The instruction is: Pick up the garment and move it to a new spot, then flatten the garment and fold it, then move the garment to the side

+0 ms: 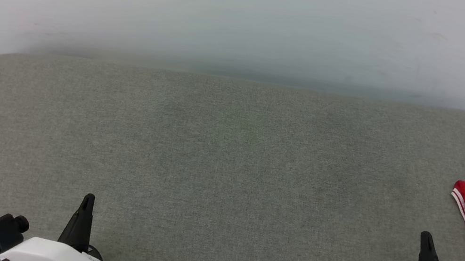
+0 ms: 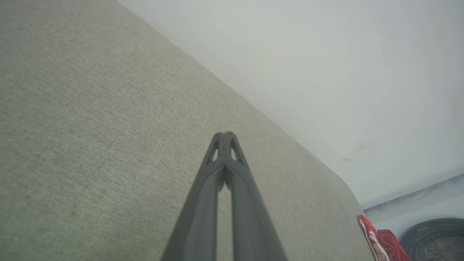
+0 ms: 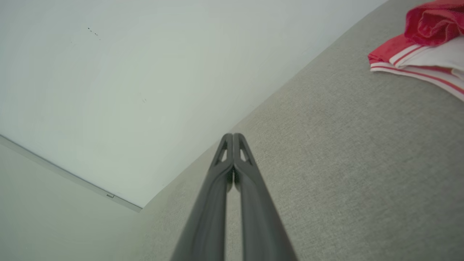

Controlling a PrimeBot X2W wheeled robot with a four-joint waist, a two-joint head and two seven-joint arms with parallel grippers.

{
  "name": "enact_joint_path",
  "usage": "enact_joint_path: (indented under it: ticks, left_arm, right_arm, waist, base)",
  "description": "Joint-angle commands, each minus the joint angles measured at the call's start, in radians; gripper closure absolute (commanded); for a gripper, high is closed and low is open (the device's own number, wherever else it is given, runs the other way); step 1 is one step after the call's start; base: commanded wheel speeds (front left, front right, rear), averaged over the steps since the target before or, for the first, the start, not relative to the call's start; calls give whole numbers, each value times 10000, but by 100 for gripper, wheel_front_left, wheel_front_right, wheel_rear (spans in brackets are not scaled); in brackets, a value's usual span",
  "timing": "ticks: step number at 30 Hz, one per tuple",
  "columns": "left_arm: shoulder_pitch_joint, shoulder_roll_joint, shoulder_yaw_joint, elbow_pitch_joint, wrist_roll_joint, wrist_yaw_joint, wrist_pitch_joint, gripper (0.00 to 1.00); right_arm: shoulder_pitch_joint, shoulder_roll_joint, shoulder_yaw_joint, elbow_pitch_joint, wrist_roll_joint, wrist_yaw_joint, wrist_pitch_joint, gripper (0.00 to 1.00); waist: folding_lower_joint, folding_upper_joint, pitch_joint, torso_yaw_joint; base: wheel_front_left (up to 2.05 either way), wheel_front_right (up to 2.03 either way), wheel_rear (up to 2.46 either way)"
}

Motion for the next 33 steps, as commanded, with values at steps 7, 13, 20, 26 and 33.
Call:
enact_joint_path:
  ticks: [7, 13, 20, 26, 33]
  left_arm:
    - [-392, 64, 158, 76, -1206, -245, 240, 100]
    - [-533, 54, 244, 200, -1981, -369, 414, 100]
    - [-686, 38, 349, 338, -2821, -504, 613, 100]
    - [-800, 20, 430, 451, -3493, -610, 770, 100]
    - [-941, -2, 528, 578, -4235, -732, 954, 100]
  right_arm:
    - [-421, -107, -18, 79, 1161, 0, 260, 100]
    - [-549, -113, -35, 195, 1890, 0, 436, 100]
    - [-677, -116, -60, 327, 2694, -1, 639, 100]
    - [-782, -115, -84, 435, 3328, -1, 803, 100]
    - [-907, -110, -114, 551, 4028, 0, 987, 100]
  waist:
    - [0, -1, 10, -9]
    - [0, -1, 18, -17]
    - [0, -1, 27, -26]
    - [0, -1, 34, -34]
    - [0, -1, 43, -43]
  base:
    - [0, 0, 0]
    - [0, 0, 0]
    - [0, 0, 0]
    - [0, 0, 0]
    - [0, 0, 0]
